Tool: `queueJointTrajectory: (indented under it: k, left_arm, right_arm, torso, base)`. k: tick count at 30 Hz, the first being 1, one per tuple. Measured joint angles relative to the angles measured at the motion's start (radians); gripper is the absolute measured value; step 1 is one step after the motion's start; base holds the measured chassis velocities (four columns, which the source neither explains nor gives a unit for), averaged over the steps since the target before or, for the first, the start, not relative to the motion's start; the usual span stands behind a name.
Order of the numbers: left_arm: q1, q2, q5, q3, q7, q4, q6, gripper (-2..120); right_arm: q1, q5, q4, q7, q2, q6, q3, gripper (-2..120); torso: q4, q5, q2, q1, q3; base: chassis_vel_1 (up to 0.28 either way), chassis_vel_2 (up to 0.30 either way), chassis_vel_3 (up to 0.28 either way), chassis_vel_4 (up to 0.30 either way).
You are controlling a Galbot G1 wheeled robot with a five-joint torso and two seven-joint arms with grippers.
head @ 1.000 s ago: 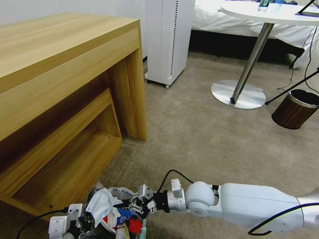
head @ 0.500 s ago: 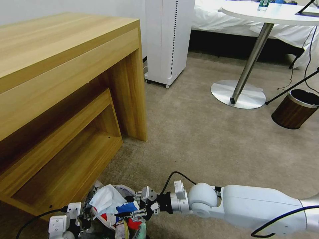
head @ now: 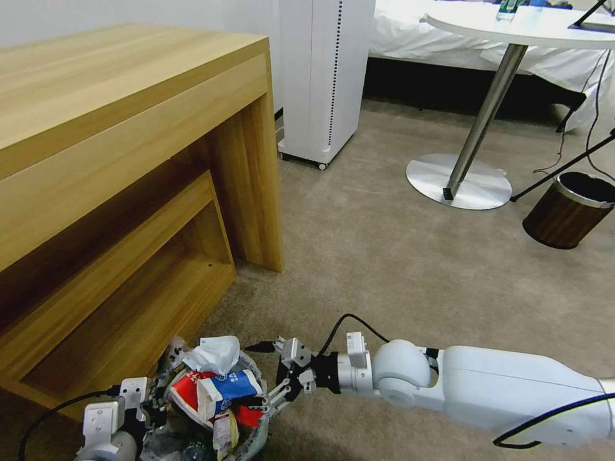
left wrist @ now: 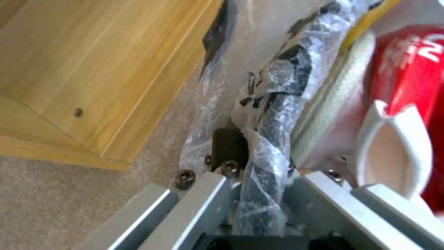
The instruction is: Pick up the trash bin and place the garbage on the floor into it.
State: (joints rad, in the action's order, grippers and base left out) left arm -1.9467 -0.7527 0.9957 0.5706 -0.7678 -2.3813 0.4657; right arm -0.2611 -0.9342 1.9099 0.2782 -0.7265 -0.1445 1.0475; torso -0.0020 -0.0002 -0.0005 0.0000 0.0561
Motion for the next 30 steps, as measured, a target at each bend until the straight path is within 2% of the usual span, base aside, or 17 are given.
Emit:
queueJointTrajectory:
  k: [6,8,9,12,13,14,15,16,17,18,19,20,21,24,25,29,30]
  left_arm:
    - [0.022,0.012,0.047,-0.004,-0.005,-0.003,0.000,0]
    - [0.030,0.048,0.103,0.003,-0.011,-0.016,0.000,0]
    - [0.030,0.048,0.103,0.003,-0.011,-0.016,0.000,0]
    - [0.039,0.082,0.156,-0.001,-0.022,-0.024,0.001,0]
    - [0.039,0.082,0.156,-0.001,-0.022,-0.024,0.001,0]
    - [0.044,0.098,0.176,-0.011,-0.023,-0.029,0.003,0]
    - [0.052,0.108,0.187,-0.019,-0.021,-0.030,0.004,0]
    - [0.066,0.116,0.199,-0.029,-0.021,-0.031,0.004,0]
    - [0.066,0.116,0.199,-0.029,-0.021,-0.031,0.004,0]
    - [0.076,0.121,0.205,-0.036,-0.021,-0.031,0.003,0]
    - [0.097,0.132,0.214,-0.051,-0.020,-0.030,0.003,0]
    - [0.109,0.143,0.219,-0.061,-0.019,-0.025,0.000,0]
    - [0.109,0.143,0.219,-0.061,-0.019,-0.025,0.000,0]
    - [0.203,0.184,0.267,-0.104,-0.024,-0.009,-0.017,0]
    - [0.203,0.184,0.267,-0.104,-0.024,-0.009,-0.017,0]
    - [0.370,0.236,0.339,-0.207,-0.043,0.010,-0.037,0]
    - [0.370,0.236,0.339,-0.207,-0.043,0.010,-0.037,0]
  right_arm:
    - [-0.073,0.017,0.015,0.029,0.063,-0.005,-0.108,100]
    - [-0.137,0.032,0.046,0.064,0.131,-0.023,-0.236,100]
    - [-0.137,0.032,0.046,0.064,0.131,-0.023,-0.236,100]
    - [-0.252,0.035,0.100,0.101,0.243,-0.033,-0.425,100]
    - [-0.252,0.035,0.100,0.101,0.243,-0.033,-0.425,100]
    - [-0.318,0.044,0.127,0.118,0.306,-0.042,-0.518,100]
    - [-0.351,0.050,0.141,0.122,0.337,-0.045,-0.561,100]
    - [-0.384,0.055,0.154,0.123,0.363,-0.047,-0.607,100]
    - [-0.384,0.055,0.154,0.123,0.363,-0.047,-0.607,100]
    - [-0.421,0.058,0.165,0.124,0.381,-0.047,-0.655,100]
    - [-0.498,0.058,0.180,0.120,0.403,-0.046,-0.750,100]
    - [-0.541,0.053,0.185,0.116,0.414,-0.043,-0.805,100]
    - [-0.541,0.053,0.185,0.116,0.414,-0.043,-0.805,100]
    - [-0.585,0.022,0.174,0.093,0.421,-0.040,-0.915,100]
    - [-0.585,0.022,0.174,0.093,0.421,-0.040,-0.915,100]
    - [-0.571,-0.013,0.147,0.059,0.406,-0.024,-0.967,100]
    - [-0.571,-0.013,0.147,0.059,0.406,-0.024,-0.967,100]
  torso:
    - [-0.0001,0.0002,0.000,0.000,0.000]
    - [0.0001,0.0002,0.000,0.000,0.000]
    - [0.0001,0.0002,0.000,0.000,0.000]
    - [-0.0004,0.0002,0.000,0.000,0.000]
    - [-0.0004,0.0002,0.000,0.000,0.000]
    - [-0.0004,0.0001,0.000,0.000,0.000]
    - [-0.0004,0.0002,0.000,0.000,0.000]
    - [-0.0004,0.0002,0.000,0.000,0.000]
    - [-0.0004,0.0002,0.000,0.000,0.000]
    - [-0.0002,0.0001,0.000,0.000,0.000]
    - [-0.0002,-0.0001,0.000,0.000,0.000]
    - [-0.0003,0.0002,0.000,0.000,0.000]
    - [-0.0003,0.0002,0.000,0.000,0.000]
    - [0.0000,-0.0001,0.000,0.000,0.000]
    - [0.0000,-0.0001,0.000,0.000,0.000]
    - [-0.0001,0.0002,0.000,0.000,0.000]
    - [-0.0001,0.0002,0.000,0.000,0.000]
  base:
    - [0.000,0.000,0.000,0.000]
    - [0.000,0.000,0.000,0.000]
    - [0.000,0.000,0.000,0.000]
    - [0.000,0.000,0.000,0.000]
    - [0.000,0.000,0.000,0.000]
    - [0.000,0.000,0.000,0.000]
    - [0.000,0.000,0.000,0.000]
    - [0.000,0.000,0.000,0.000]
    - [0.000,0.000,0.000,0.000]
    - [0.000,0.000,0.000,0.000]
    - [0.000,0.000,0.000,0.000]
    - [0.000,0.000,0.000,0.000]
    - [0.000,0.000,0.000,0.000]
    - [0.000,0.000,0.000,0.000]
    - [0.000,0.000,0.000,0.000]
    - [0.000,0.000,0.000,0.000]
    - [0.000,0.000,0.000,0.000]
